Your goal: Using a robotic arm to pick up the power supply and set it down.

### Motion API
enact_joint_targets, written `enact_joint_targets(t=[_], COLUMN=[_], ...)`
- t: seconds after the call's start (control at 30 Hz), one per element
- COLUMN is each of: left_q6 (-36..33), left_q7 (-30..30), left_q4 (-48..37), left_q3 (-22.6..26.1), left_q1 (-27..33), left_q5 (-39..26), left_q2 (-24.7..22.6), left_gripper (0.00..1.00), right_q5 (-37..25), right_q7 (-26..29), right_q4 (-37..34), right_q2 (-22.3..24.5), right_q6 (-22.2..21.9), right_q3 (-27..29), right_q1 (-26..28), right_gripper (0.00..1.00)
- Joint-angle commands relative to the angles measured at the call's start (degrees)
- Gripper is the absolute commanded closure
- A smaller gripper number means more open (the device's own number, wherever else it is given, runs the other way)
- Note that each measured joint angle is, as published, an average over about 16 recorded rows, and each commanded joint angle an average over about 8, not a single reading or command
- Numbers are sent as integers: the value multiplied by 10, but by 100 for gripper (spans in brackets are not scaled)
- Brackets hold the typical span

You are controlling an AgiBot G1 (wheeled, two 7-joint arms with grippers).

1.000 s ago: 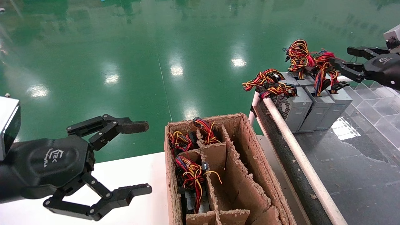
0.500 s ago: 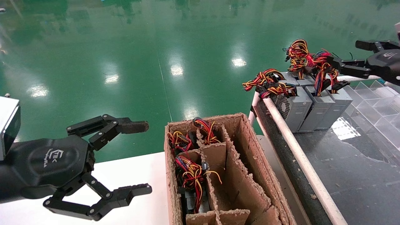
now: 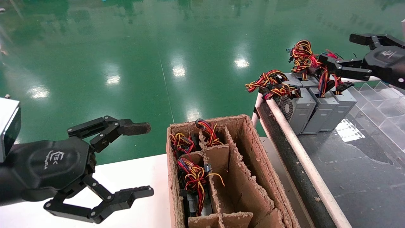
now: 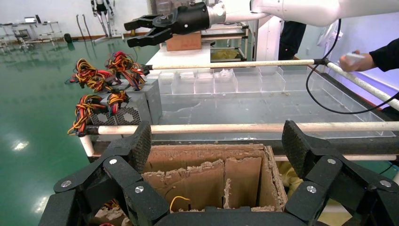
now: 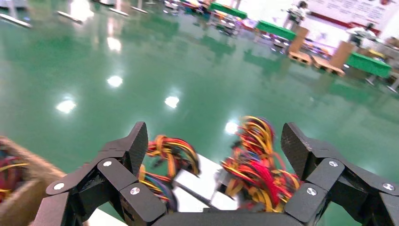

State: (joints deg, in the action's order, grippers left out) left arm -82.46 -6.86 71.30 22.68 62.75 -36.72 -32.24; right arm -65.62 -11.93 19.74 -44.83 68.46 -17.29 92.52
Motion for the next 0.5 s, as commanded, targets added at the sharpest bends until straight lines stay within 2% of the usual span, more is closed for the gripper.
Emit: enact_joint_targets(t=[0.03,0.5], left_q6=[0,0], left_q7=[0,0], left_q4=[0,0], left_q3=[0,0], left_q1=[0,0], left_q5=[0,0], left_q2=[0,0], left_gripper=[0,0], right_q5=[11,88], right_q7=[11,84], right_q4=[25,198], right_q2=[5,36], right_q6=[8,64], right_q3=[1,5], right_q1=[-15,-114], right_gripper=[0,0])
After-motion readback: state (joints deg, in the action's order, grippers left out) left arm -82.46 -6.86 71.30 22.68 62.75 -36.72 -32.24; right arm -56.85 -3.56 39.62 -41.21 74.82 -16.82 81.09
